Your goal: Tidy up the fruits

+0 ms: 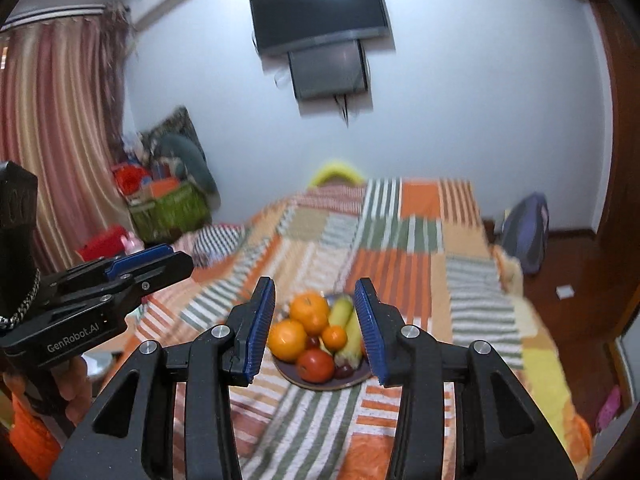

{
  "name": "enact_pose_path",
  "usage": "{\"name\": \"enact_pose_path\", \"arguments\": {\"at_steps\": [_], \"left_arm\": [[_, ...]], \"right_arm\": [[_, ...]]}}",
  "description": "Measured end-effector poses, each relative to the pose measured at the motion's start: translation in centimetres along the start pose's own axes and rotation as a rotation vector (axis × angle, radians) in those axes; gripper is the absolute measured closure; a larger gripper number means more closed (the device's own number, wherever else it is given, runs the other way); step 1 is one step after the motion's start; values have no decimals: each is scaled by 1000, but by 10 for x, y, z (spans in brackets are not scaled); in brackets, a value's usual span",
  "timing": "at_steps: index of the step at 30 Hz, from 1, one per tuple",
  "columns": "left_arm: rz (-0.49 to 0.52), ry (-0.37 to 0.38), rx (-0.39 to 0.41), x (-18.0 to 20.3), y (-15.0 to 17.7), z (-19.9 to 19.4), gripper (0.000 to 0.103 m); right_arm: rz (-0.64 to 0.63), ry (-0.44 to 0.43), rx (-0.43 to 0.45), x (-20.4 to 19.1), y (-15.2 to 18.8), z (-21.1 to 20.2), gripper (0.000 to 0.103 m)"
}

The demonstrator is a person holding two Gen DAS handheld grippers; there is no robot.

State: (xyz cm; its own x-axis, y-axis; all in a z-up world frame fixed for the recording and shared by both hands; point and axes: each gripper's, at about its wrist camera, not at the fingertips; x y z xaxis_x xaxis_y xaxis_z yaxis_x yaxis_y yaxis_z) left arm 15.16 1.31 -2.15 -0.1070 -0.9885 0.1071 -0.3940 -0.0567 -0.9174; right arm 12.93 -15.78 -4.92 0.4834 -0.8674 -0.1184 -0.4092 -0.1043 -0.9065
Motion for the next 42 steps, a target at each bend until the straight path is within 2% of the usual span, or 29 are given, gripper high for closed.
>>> {"name": "enact_pose_path", "arguments": {"at_steps": [4, 6, 10, 14, 18, 20, 22, 24, 42], "left_arm": [[19, -2, 103, 14, -10, -53, 66], [24, -4, 136, 20, -12, -71, 62], [38, -25, 193, 28, -12, -99, 45], [35, -35, 212, 31, -8, -113, 33], [35, -41, 199, 33, -3, -115, 26], [40, -46, 198, 35, 0, -116, 20], [42, -49, 200, 36, 3, -116, 12], [43, -52, 201, 36, 5, -118, 9], [29, -54, 191, 33, 9, -118, 1]], "right_arm": [[-31, 7, 93, -19, -10, -41, 64], [-37, 12, 132, -25, -13, -58, 60], [-40, 39, 197, -33, -13, -80, 44], [-34, 55, 232, -36, -9, -88, 19], [-37, 80, 247, -40, -4, -92, 12], [-41, 93, 252, -42, -2, -97, 1], [-47, 116, 265, -44, 3, -101, 0], [-59, 130, 268, -47, 6, -104, 0], [-59, 153, 269, -48, 12, -112, 0]]}}
Point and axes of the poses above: each gripper's, at about its wrist camera, not at the fingertips, and z roughly the way its jaws point, x to its right, y to its underside, and after that the axes turned 2 degrees about y, right-handed
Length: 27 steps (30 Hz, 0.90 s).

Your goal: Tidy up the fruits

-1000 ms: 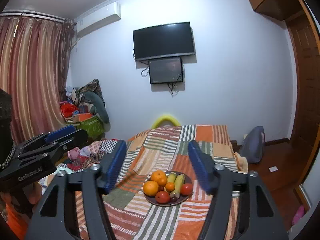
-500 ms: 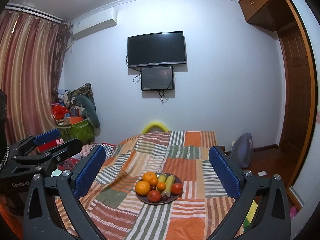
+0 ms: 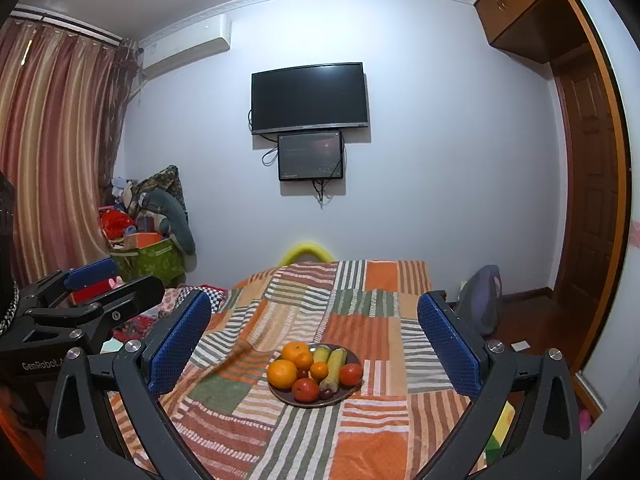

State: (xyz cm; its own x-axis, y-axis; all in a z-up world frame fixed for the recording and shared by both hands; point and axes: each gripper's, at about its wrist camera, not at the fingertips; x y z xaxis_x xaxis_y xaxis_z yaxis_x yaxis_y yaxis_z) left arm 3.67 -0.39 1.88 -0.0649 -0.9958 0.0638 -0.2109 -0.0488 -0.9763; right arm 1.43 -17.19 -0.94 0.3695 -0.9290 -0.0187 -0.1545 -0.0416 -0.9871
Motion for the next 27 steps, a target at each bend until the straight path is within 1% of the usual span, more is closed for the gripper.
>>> {"name": "enact_pose_path", "arguments": {"at_steps": [27], "left_arm": [[8, -2, -4, 5, -1, 2, 0]], "right_arm": [[23, 10, 4, 6, -5, -3, 0]]}}
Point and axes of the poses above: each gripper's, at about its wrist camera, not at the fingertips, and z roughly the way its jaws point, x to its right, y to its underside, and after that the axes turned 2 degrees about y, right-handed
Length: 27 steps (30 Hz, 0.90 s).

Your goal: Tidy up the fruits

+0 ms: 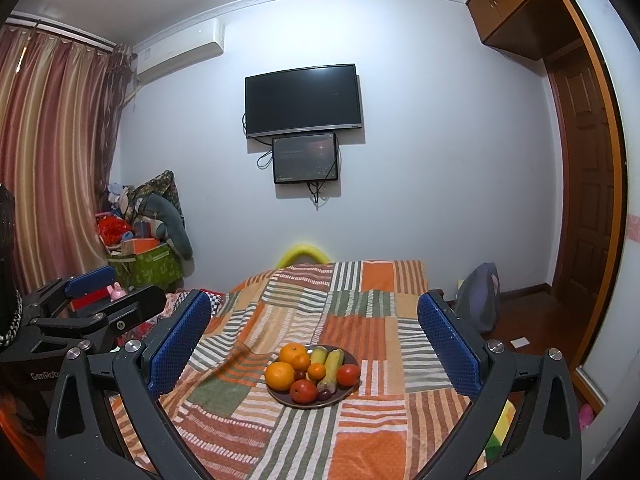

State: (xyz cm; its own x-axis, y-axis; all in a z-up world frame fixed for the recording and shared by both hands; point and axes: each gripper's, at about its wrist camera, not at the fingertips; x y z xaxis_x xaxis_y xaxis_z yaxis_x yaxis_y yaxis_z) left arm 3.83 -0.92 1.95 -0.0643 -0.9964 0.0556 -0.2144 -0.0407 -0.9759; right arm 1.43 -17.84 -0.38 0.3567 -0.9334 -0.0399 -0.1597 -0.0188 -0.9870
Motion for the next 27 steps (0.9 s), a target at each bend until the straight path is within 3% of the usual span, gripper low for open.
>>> {"name": "enact_pose_path", "arguments": {"at_steps": [27], "left_arm": [[-15, 24, -11, -1, 0, 3, 0]], "right_arm": [[-3, 10, 1, -2, -3, 1, 0]]}}
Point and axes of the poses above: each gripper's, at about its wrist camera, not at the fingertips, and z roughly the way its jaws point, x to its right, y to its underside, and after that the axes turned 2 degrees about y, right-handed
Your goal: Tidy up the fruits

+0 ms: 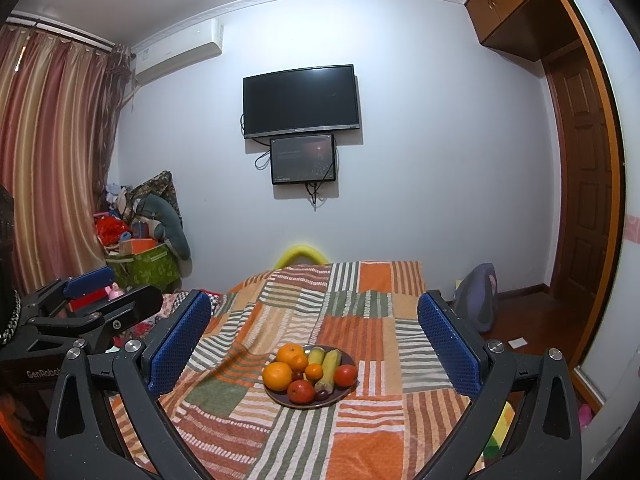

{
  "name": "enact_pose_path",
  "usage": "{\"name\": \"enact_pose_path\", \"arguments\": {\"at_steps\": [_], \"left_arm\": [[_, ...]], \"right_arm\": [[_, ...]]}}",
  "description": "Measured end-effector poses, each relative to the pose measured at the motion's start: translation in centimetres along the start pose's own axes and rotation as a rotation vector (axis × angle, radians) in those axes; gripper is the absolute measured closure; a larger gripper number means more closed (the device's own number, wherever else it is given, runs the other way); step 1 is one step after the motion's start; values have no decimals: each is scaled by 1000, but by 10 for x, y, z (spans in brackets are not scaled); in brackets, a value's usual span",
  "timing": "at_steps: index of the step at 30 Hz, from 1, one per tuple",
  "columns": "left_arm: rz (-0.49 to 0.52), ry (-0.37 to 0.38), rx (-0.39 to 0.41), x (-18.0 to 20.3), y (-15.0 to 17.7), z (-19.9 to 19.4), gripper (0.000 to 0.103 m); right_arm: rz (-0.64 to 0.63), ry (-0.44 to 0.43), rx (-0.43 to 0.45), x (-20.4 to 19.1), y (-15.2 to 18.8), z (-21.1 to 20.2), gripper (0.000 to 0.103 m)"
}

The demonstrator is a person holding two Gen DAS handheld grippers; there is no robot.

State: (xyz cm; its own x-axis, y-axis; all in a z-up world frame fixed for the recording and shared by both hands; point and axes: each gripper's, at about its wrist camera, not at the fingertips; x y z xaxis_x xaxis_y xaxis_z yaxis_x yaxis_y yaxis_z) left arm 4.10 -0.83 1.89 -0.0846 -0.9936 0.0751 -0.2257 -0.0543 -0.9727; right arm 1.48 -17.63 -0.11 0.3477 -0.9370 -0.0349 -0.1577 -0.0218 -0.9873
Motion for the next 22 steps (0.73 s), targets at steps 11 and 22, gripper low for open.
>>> {"name": "enact_pose_path", "arguments": {"at_steps": [11, 22], "left_arm": [[2, -2, 2, 3, 1, -1, 0], [3, -10, -20, 4, 6, 7, 0]], "right_arm": [[-2, 0, 0, 0, 0, 0, 0], [4, 2, -13, 2, 1, 5, 0]]}}
Point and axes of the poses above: each gripper's, at about its wrist camera, not at the fingertips, and z roughly the way its jaws point, x to its right, y to its underside, and after that the axes turned 2 degrees about y, right-handed
